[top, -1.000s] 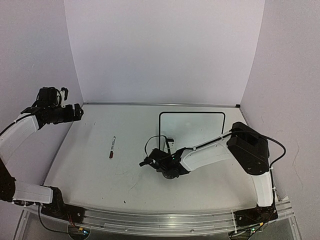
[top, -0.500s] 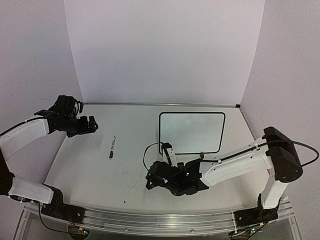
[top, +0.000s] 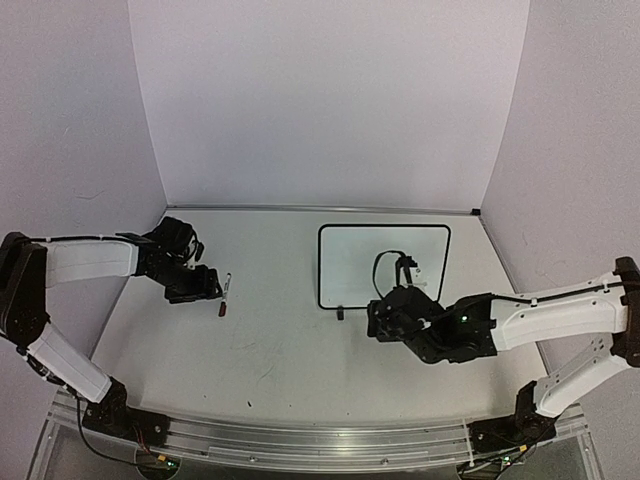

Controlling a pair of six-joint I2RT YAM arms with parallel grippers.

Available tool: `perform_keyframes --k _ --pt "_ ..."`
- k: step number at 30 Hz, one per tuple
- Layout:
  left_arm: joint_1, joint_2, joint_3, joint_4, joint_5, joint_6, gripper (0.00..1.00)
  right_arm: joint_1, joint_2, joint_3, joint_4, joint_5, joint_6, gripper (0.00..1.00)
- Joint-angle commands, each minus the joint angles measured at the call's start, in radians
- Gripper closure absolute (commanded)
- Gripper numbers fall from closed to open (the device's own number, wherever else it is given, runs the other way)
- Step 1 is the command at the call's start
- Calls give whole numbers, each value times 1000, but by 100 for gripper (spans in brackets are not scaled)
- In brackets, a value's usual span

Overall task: Write a sentence on the whiteboard
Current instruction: Pick up the whiteboard marker from the center of the board.

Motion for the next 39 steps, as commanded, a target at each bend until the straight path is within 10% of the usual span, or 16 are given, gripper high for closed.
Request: perform_keyframes --k 1,39 --pt "-2 85 42 54 77 22 40 -89 -108 -97 -7 -53 30 25" --pt "-2 225 -11 118 56 54 100 -179 -126 -47 -38 -163 -38 33"
